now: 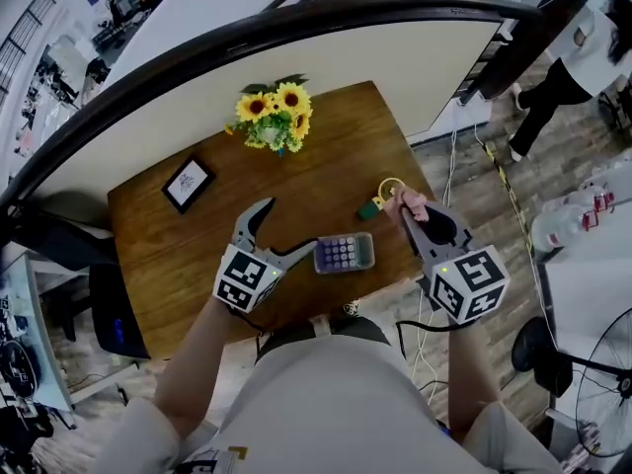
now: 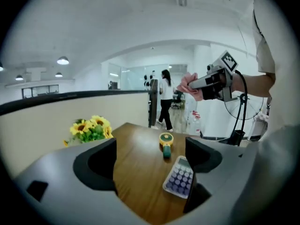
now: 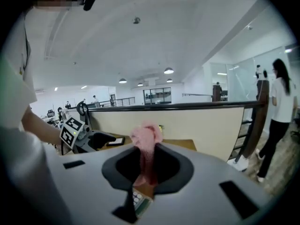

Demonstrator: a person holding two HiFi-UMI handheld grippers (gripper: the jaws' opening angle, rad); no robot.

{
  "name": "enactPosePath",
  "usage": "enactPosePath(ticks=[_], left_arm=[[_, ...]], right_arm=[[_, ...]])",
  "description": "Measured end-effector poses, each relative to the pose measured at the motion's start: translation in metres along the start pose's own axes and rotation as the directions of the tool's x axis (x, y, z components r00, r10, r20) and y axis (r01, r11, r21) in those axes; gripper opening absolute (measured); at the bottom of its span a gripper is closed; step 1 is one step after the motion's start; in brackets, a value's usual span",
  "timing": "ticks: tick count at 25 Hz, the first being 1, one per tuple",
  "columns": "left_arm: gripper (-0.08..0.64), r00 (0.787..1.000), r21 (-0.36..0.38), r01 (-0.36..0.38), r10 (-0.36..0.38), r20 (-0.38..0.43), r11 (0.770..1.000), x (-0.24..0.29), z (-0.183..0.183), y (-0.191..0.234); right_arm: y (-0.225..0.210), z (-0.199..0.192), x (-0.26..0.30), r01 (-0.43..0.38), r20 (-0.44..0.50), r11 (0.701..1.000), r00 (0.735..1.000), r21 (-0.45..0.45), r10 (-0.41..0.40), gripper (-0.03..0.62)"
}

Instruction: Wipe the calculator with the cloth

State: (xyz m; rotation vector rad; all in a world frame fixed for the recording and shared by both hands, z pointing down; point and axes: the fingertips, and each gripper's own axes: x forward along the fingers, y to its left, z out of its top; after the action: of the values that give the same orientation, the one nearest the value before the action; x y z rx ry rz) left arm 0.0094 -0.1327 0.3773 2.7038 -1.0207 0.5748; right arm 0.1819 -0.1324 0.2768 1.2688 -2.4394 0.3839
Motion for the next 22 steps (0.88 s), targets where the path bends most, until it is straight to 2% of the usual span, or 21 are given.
enactPosePath(ticks=[4,5,7,9,11,16,19,22], left_arm=[[0.42,0.986,0.066,-0.089,0.078,0.148,0.994,-0.033,0.062,0.012],[0.371,0.978,0.083,-0.12,0.103,0.183,0.989,-0.041,0.076,0.015],[0.299,0.958,0.093,-0.169,0.142,0.249,0.981,-0.058,0.105,0.017],[0.282,0.935,0.087,-0.207,0.171,0.311,0.974,-0.075,0.129,0.016],[0.233,0.907,0.073,-0.246,0.203,0.369,0.966,-0.094,0.15,0.014],[0.134,0.856,0.061,-0.32,0.261,0.447,0.945,-0.126,0.185,0.01],[0.097,0.861,0.048,-0.333,0.283,0.423,0.942,-0.134,0.188,0.005],[0.066,0.867,0.065,-0.342,0.288,0.407,0.937,-0.139,0.19,-0.004]], right_arm=[[0.005,0.037,-0.021,-0.001,0.081,1.0,0.997,-0.029,0.003,0.051],[0.007,0.045,-0.026,-0.001,0.098,0.999,0.995,-0.037,0.005,0.051],[0.008,0.062,-0.036,0.005,0.137,0.999,0.991,-0.05,0.002,0.051],[0.009,0.078,-0.047,0.018,0.175,0.998,0.984,-0.061,-0.007,0.052],[0.011,0.089,-0.056,0.033,0.2,0.996,0.98,-0.079,-0.017,0.052],[0.015,0.105,-0.073,0.067,0.241,0.992,0.97,-0.11,-0.039,0.054],[0.018,0.111,-0.086,0.065,0.276,0.993,0.96,-0.1,-0.035,0.052],[0.025,0.112,-0.094,0.04,0.283,0.995,0.959,-0.097,-0.011,0.052]])
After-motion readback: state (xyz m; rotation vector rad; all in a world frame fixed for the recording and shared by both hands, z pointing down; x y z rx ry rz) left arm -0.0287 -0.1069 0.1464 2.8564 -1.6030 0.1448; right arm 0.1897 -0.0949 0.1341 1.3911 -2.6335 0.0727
